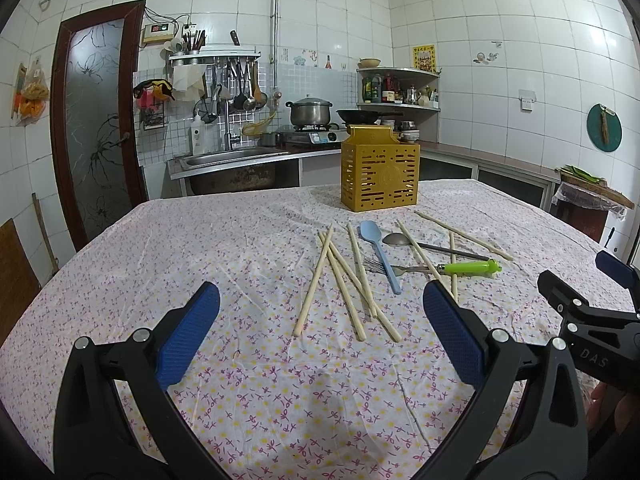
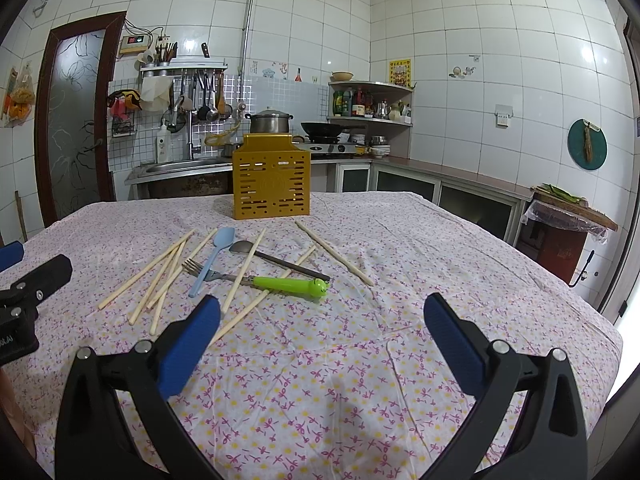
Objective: Organize utensils
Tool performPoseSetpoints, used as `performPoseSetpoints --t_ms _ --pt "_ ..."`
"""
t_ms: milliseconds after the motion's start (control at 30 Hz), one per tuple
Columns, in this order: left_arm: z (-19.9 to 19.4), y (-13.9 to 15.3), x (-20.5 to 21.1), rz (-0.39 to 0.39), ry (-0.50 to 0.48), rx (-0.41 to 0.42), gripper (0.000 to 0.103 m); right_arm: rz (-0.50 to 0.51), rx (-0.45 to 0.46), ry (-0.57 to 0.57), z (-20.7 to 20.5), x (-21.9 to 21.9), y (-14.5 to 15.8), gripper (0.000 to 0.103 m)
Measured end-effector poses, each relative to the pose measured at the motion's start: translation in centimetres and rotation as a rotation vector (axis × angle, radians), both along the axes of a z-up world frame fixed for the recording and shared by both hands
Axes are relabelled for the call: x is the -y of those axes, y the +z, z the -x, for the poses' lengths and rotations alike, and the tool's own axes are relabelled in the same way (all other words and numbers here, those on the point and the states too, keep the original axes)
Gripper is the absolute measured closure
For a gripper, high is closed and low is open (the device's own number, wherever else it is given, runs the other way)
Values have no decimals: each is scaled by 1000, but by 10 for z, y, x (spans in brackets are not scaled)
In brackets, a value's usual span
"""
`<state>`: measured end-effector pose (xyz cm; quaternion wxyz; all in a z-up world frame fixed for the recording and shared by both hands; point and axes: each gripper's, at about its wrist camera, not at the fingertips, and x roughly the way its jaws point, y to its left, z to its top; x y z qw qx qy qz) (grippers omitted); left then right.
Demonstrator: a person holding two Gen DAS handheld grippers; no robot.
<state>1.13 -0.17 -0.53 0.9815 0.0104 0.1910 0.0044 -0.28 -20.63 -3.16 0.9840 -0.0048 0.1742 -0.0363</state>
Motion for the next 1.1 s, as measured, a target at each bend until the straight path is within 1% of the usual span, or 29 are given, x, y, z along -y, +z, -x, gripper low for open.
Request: performPoseSetpoints --t_ms 67,133,200,233,433,500,600,700,767,833,933,1000,1100 --pt "-1 0 1 -1 0 -3 5 -1 -2 3 0 0 0 4" --pt "-3 1 1 -1 -3 -14 5 -7 -26 15 -4 0 -1 4" --pt "-7 -1 0 4 -9 -39 5 -16 -62 33 -11 0 -2 4" --pt "-12 -2 -1 11 -10 -65 5 -19 -73 38 -13 0 -3 4" --pt "-33 -8 -10 69 9 -149 5 -53 -204 81 -46 0 -3 4" --pt "-42 -9 -8 42 30 -174 5 -70 -213 87 -55 5 1 4" --pt "-59 -11 -8 -13 60 -220 5 -19 -176 61 -69 6 7 4" --pt "-80 -15 -10 -8 40 -295 5 32 -188 65 -94 7 7 4" --pt "-92 -15 -12 -16 35 -319 5 60 -206 70 -114 9 5 4" --pt "-105 -13 -14 -22 30 -315 5 75 -219 65 -130 13 5 4" --pt "-129 -12 -17 -15 27 -310 5 56 -247 62 -157 20 5 4" --pt "-145 -13 -19 -2 7 -331 5 47 -264 61 -177 24 5 4" --pt "-173 -17 -20 -12 0 -385 5 62 -317 44 -206 28 1 4"
